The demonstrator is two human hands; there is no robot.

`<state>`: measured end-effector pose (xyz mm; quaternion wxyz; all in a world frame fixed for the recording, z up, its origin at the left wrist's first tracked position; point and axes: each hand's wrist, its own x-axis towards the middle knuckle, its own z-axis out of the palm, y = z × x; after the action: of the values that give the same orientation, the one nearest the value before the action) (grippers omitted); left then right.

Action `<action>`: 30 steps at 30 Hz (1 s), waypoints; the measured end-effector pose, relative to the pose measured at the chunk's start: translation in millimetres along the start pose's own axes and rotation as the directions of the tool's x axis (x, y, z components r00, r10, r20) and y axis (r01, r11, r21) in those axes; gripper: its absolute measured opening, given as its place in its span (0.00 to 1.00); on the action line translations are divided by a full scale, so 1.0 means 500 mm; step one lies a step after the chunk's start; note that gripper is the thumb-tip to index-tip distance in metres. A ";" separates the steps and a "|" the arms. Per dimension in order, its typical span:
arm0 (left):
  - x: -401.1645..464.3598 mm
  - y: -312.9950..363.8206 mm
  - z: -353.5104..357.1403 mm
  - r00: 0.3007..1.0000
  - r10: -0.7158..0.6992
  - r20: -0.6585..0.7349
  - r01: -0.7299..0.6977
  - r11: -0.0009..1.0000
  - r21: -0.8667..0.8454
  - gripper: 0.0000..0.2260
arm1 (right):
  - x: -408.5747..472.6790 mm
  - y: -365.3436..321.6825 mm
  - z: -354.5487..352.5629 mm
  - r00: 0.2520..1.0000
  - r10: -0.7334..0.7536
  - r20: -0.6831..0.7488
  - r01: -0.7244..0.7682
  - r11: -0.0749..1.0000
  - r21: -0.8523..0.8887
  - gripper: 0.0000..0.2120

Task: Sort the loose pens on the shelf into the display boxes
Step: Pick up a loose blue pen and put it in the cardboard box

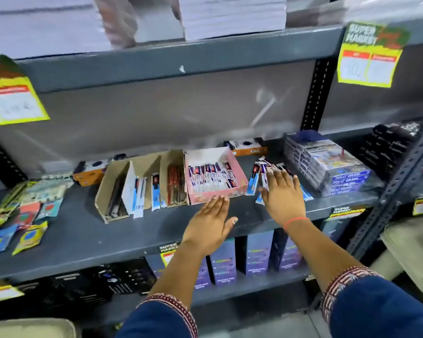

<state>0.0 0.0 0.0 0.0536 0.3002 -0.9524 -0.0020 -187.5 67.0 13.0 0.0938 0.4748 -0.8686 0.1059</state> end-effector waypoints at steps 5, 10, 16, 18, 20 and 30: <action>0.079 0.013 0.053 0.977 -0.001 0.214 0.001 1.000 -0.002 0.27 | 0.060 0.046 0.021 0.985 0.136 0.102 -0.134 0.991 -0.024 0.14; 0.094 0.005 0.093 0.990 0.040 0.139 -0.042 0.999 0.016 0.27 | 0.110 0.031 0.022 0.975 0.122 0.187 -0.145 0.983 0.116 0.13; 0.091 0.004 0.100 1.000 0.028 0.008 -0.027 0.994 -0.107 0.27 | 0.138 -0.045 0.044 0.920 0.212 0.329 -0.324 0.883 0.339 0.15; 0.090 0.004 0.100 0.999 0.038 -0.004 -0.038 0.994 -0.107 0.27 | 0.147 -0.054 0.048 0.906 0.239 0.350 -0.366 0.857 0.363 0.18; 0.090 0.004 0.101 0.999 0.043 -0.003 -0.043 0.993 -0.110 0.27 | 0.158 -0.056 0.048 0.886 0.273 0.374 -0.419 0.816 0.399 0.21; 0.089 0.003 0.102 0.998 0.068 -0.004 -0.068 0.991 -0.117 0.27 | 0.186 -0.028 0.041 0.792 0.367 0.487 -0.606 0.561 0.563 0.04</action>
<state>-42.2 -25.8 -46.2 0.0711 0.2639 -0.9603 -0.0561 -226.4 -20.9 19.1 -0.2648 0.2215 -0.8631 0.3687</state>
